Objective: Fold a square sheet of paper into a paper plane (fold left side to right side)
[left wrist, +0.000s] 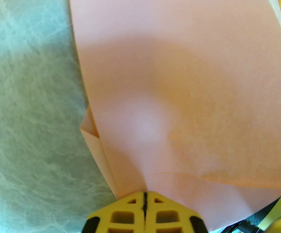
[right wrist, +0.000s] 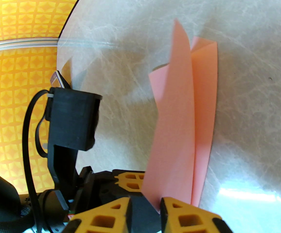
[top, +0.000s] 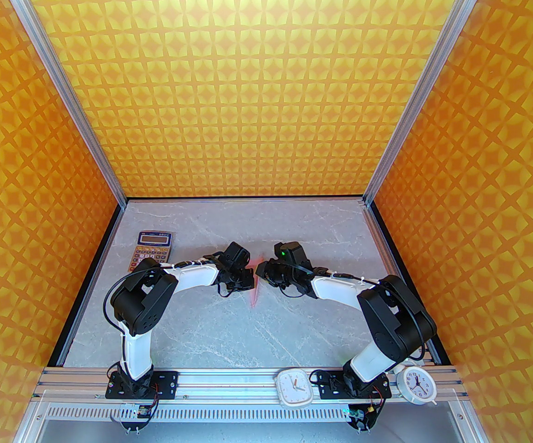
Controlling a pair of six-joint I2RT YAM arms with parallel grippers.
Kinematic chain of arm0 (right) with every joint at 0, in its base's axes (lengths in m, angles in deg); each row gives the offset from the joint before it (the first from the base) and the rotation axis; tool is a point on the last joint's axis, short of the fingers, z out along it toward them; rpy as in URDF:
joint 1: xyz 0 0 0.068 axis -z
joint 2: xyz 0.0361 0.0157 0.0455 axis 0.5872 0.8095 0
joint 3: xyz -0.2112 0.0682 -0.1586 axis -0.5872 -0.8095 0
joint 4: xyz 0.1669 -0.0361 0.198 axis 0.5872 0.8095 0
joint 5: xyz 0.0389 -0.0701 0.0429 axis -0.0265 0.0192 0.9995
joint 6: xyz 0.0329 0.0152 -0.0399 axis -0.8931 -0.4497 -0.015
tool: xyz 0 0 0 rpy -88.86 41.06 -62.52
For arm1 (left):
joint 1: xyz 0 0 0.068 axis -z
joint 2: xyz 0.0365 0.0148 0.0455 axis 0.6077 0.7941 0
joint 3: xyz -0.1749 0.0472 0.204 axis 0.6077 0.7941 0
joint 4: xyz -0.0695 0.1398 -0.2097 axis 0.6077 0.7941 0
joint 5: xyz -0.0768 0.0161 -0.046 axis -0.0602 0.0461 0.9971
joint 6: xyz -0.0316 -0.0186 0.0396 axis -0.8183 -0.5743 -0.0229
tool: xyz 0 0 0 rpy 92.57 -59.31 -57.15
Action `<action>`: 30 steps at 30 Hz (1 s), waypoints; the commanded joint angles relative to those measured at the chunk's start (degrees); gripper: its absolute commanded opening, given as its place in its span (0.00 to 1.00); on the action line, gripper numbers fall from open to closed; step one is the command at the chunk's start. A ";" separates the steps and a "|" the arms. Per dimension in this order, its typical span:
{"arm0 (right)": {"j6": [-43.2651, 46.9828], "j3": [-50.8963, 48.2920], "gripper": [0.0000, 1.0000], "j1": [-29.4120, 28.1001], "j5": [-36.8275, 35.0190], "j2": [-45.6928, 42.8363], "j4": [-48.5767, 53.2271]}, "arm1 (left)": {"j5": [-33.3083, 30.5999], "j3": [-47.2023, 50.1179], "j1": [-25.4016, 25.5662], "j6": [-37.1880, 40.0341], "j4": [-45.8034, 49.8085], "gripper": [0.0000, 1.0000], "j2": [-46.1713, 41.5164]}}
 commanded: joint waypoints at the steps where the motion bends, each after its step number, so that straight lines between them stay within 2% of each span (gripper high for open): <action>1: 0.87 0.19 0.25 -0.04 0.32 0.56 -0.02 | 0.15 1.32 0.42 -0.30 1.51 0.00 2.67; 5: -0.50 0.52 0.21 -0.03 1.99 2.70 -3.02 | 0.33 1.37 0.46 -0.27 1.55 0.00 2.69; 17: -3.05 -0.81 0.23 -0.03 3.18 5.45 -8.25 | 0.32 1.55 0.33 -0.10 1.57 0.00 0.83; 21: -1.15 -0.13 0.26 -0.03 1.46 4.29 -4.70 | 0.24 1.64 0.02 0.34 1.40 0.00 -0.38; 23: 1.50 0.82 0.27 -0.03 -1.49 2.78 0.83 | 0.15 1.13 0.02 0.55 1.72 0.00 0.12; 26: 5.91 3.44 0.33 -0.07 -4.42 2.00 9.41 | 0.15 1.37 0.08 -0.05 1.02 0.00 0.43; 30: 6.81 4.20 0.32 -0.03 -4.16 3.42 10.44 | 0.17 1.19 0.11 0.20 1.08 0.00 0.69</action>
